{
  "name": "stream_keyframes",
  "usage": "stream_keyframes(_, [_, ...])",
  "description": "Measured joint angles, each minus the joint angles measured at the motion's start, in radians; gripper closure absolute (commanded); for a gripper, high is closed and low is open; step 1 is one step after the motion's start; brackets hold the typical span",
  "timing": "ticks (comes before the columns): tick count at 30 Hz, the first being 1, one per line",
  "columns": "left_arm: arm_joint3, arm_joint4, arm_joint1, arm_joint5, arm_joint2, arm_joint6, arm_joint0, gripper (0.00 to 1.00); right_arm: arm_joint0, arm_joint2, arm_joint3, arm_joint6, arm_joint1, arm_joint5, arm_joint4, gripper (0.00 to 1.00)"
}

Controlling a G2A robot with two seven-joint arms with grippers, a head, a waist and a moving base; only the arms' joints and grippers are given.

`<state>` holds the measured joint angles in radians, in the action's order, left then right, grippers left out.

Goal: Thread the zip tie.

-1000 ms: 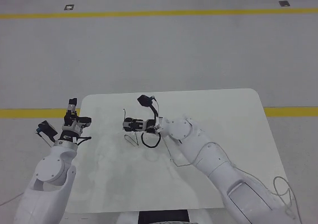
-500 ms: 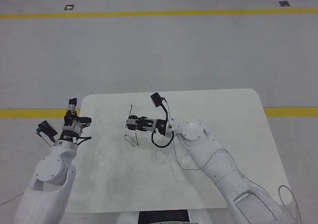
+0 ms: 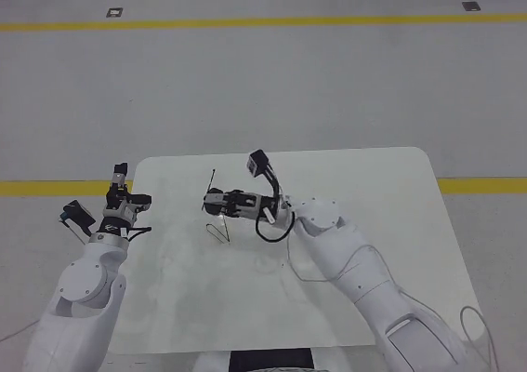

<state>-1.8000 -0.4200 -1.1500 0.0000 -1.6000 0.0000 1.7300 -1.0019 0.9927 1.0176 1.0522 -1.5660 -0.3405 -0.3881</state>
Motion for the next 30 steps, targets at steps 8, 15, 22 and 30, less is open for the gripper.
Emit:
stream_keyframes(8, [0.0, 0.0, 0.0, 0.0, 0.0, 0.0, 0.0, 0.0, -0.02, 0.096, -0.024, 0.277, -0.011, 0.0, -0.122, 1.0])
stream_keyframes(15, [0.0, 0.0, 0.0, 0.0, 0.0, 0.0, 0.0, 0.0, -0.017, 0.097, -0.038, 0.337, -0.032, 0.0, -0.15, 1.0])
stream_keyframes(22, [0.0, 0.0, 0.0, 0.0, 0.0, 0.0, 0.0, 0.0, -0.017, 0.097, -0.038, 0.338, -0.031, 0.0, -0.15, 1.0])
stream_keyframes(30, [0.008, 0.058, -0.002, -0.093, 0.011, -0.023, -0.004, 0.0, -0.047, 0.1, 0.002, 0.225, -0.029, 0.0, -0.172, 1.0])
